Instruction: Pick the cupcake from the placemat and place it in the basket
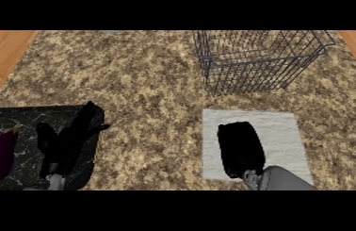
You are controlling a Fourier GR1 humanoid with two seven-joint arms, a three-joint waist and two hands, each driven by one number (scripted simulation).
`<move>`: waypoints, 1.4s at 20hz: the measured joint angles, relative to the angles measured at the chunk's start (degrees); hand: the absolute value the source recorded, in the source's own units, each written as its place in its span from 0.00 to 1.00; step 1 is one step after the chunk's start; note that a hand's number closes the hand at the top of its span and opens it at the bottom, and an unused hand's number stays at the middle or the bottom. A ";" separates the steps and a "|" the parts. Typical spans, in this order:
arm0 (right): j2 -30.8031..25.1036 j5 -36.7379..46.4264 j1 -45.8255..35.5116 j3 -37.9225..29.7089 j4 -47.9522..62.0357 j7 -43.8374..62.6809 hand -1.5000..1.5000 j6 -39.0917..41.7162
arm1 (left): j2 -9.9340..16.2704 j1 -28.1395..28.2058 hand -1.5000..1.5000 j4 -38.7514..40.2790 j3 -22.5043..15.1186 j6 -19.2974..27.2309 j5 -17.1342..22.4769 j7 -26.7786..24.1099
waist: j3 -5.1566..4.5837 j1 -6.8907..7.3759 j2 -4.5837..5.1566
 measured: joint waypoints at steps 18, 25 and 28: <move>24.68 4.68 -12.90 -8.03 -11.17 7.75 1.00 -22.91 | 0.23 0.91 0.50 -0.10 0.61 -0.20 0.07 0.29 | 0.05 -1.00 -0.47; 24.90 5.92 -22.54 -20.13 -12.71 10.66 1.00 -21.16 | 0.58 1.24 0.50 -0.09 1.42 -0.27 0.32 0.85 | -0.04 -1.78 -0.52; 24.92 5.74 -27.25 -25.84 -11.50 11.32 1.00 -19.75 | 0.66 1.30 0.50 0.04 1.72 -0.87 0.68 0.42 | -0.10 -1.83 -0.47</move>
